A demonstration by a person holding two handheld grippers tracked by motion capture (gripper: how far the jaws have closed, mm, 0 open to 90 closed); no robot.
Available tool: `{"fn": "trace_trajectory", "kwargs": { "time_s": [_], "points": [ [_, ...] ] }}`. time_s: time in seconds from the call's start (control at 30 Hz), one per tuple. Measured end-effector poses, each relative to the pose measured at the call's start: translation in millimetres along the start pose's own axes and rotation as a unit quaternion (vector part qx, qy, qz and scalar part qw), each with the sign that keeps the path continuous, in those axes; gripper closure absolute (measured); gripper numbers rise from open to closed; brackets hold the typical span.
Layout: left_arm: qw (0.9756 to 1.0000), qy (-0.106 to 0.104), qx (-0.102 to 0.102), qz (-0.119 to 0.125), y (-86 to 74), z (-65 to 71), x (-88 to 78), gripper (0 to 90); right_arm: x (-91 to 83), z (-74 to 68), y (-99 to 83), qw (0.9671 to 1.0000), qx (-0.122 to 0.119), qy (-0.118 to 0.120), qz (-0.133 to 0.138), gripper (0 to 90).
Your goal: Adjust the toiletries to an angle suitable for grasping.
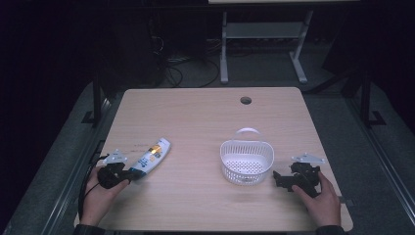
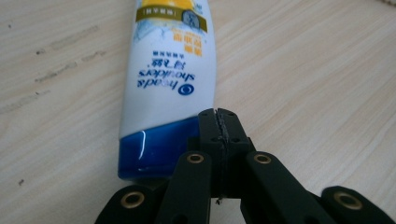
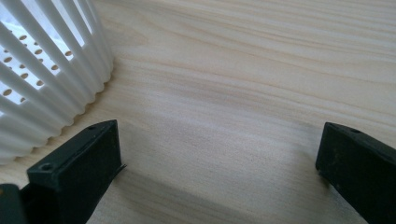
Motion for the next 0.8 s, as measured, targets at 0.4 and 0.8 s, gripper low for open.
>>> {"fn": "trace_trajectory", "kwargs": {
  "time_s": [0.4,0.8],
  "points": [
    [0.9997,0.014,0.013,0.014,27.7,-8.8,-2.6,90.0,0.0,0.0,0.0,1.0000,0.000,0.000,0.000,0.0],
    [0.9998,0.020,0.006,0.008,63.9,-31.9,16.1,90.0,0.0,-0.1,0.0,1.0000,0.000,0.000,0.000,0.0]
  ]
}}
Point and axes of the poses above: each handheld gripper's, and its own axes: x roughly forward along the jaws, y roughly out of its top, z roughly to its right, the point moved 4 cm from there along x, roughly forward along the jaws, and after that the axes turned 5 degrees about -z, right-handed, at the moved point
